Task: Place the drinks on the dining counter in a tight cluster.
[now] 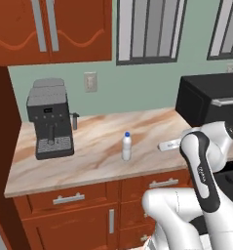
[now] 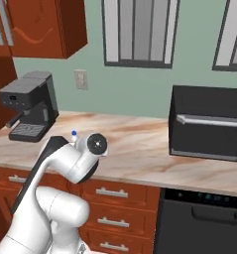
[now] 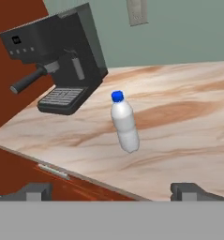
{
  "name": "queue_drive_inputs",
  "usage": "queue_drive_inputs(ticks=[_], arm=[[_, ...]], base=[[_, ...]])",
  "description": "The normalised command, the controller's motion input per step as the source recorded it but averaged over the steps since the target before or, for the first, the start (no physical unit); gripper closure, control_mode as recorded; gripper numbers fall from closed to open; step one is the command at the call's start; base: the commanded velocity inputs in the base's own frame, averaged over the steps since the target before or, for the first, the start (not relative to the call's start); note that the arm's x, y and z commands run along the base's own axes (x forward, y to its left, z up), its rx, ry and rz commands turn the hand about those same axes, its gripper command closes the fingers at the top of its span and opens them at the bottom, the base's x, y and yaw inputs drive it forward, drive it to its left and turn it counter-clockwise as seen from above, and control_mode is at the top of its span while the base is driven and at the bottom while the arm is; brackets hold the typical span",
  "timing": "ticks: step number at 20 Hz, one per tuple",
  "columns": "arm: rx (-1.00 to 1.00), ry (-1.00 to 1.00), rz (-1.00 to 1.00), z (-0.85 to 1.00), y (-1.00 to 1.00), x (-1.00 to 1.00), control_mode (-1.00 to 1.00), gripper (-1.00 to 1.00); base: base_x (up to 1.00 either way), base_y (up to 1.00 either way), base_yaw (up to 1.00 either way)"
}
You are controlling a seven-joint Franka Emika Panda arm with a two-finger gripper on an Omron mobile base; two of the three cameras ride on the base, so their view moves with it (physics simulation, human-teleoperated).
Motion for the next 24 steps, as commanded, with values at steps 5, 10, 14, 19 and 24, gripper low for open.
queue_drive_inputs(ticks=[5, 10, 14, 19, 24], arm=[[0.00, 0.00, 0.00, 0.00, 0.00, 0.00, 1.00, -1.00], [0.00, 0.00, 0.00, 0.00, 0.00, 0.00, 1.00, -1.00], [0.00, 0.00, 0.00, 0.00, 0.00, 0.00, 1.00, -1.00], [0.00, 0.00, 0.00, 0.00, 0.00, 0.00, 1.00, -1.00], [0.00, 0.00, 0.00, 0.00, 0.00, 0.00, 1.00, -1.00]], base=[[0.44, -0.24, 0.00], [0.25, -0.30, 0.00], [0.27, -0.27, 0.00], [0.44, -0.21, 0.02], [0.29, -0.14, 0.02]])
